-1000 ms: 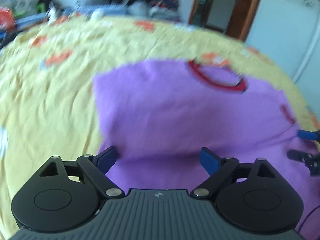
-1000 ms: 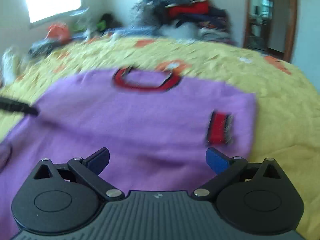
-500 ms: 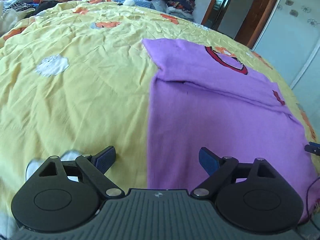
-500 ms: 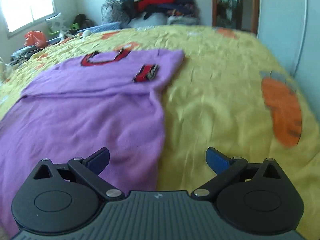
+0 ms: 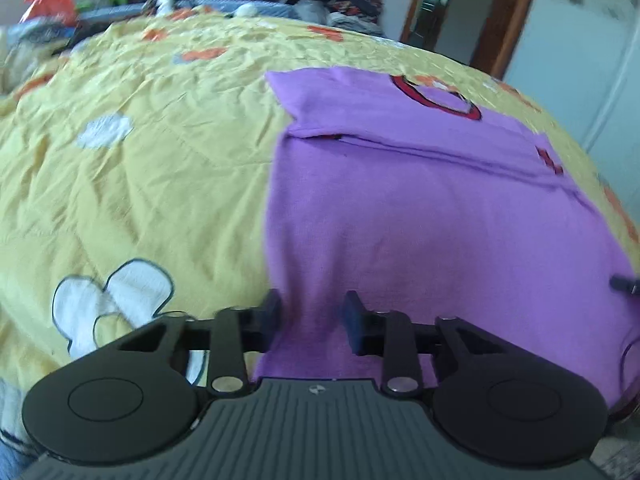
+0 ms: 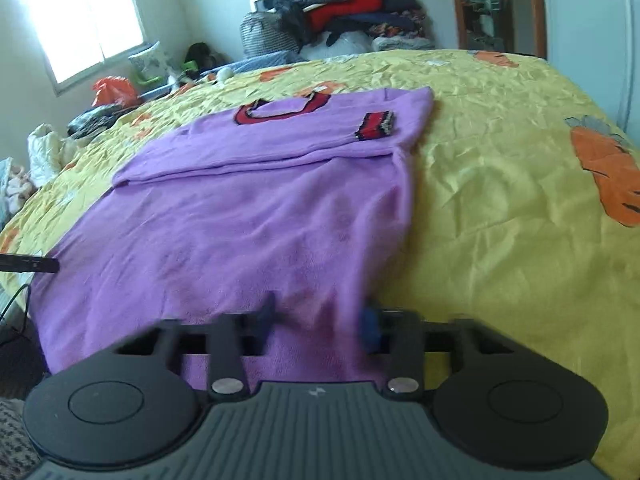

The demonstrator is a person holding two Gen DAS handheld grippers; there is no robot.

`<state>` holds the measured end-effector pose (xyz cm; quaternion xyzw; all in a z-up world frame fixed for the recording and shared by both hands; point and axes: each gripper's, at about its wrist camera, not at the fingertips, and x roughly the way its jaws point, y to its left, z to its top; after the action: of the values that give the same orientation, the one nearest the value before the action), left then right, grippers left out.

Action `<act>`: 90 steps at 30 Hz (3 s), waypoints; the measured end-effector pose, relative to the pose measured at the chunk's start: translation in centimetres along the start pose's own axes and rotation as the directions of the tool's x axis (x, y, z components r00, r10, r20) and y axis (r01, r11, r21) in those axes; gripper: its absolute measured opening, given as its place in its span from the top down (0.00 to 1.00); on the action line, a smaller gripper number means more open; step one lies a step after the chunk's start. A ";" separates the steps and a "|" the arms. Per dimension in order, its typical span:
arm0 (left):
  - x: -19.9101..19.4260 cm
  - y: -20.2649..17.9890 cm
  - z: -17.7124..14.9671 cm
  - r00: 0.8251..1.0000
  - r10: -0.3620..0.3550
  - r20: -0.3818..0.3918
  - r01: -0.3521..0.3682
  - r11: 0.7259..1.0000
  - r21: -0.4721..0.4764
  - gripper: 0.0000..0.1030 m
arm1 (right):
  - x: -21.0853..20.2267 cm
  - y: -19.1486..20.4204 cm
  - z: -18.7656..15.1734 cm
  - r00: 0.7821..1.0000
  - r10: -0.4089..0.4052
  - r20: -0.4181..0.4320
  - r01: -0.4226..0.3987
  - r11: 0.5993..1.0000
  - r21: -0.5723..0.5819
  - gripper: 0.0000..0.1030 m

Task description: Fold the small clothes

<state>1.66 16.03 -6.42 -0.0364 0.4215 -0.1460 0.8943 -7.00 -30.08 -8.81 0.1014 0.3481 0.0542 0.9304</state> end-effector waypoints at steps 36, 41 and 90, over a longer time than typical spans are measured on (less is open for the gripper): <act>0.5 3.6 1.5 0.972 -0.234 0.007 0.231 0.953 -0.199 0.31 | 0.9 -3.0 2.2 0.999 0.024 0.026 -0.027 0.993 0.118 0.95; 0.4 3.5 0.3 0.968 -0.241 -0.063 0.223 0.951 -0.214 0.97 | 1.0 -2.9 1.3 0.994 0.110 0.000 -0.109 0.982 0.152 0.95; 6.8 6.3 9.7 0.932 -0.357 0.057 0.359 0.895 -0.265 0.97 | 7.0 -8.1 11.5 0.997 0.058 -0.041 -0.050 0.985 0.166 0.73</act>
<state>14.62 19.51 -6.45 -0.2357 0.4206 -0.2488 0.8400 6.09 -38.48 -6.67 0.1863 0.3698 0.0526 0.9087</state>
